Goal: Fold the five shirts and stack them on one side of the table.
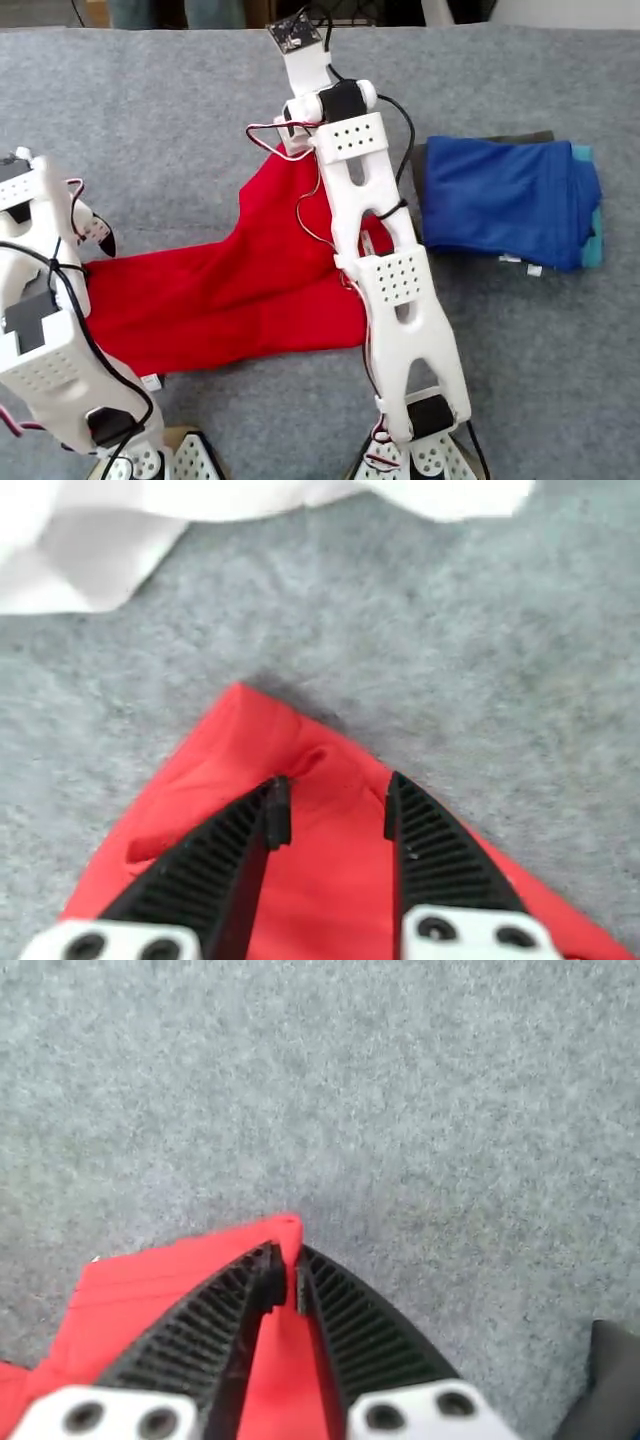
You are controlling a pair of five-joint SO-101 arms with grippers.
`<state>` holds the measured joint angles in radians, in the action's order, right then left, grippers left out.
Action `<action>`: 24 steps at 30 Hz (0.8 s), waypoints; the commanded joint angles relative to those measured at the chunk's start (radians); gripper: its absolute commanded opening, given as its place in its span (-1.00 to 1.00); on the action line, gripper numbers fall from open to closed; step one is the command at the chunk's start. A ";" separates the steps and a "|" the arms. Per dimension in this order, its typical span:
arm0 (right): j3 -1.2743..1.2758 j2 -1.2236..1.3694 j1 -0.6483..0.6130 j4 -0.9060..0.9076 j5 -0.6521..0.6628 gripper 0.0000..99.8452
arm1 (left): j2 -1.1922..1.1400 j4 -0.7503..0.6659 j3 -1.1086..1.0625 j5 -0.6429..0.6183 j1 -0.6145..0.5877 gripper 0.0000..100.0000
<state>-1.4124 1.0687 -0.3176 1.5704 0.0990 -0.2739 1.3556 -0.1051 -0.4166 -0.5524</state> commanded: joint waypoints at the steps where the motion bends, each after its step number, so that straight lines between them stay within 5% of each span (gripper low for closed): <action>1: -0.005 -0.015 0.002 -0.018 -0.009 -0.97 | 0.034 -0.008 -0.013 -0.008 -0.033 -0.64; 19: -0.007 -0.016 -0.014 -0.052 -0.002 -0.97 | -0.084 -0.003 0.033 -0.008 0.008 -0.65; 24: -0.007 -0.018 -0.014 -0.052 -0.002 -0.97 | -0.084 -0.002 0.036 -0.008 0.008 -0.82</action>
<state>-1.4124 1.0687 -0.3176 1.5367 0.0990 -0.3613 1.3541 -0.0974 -0.4212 -0.5508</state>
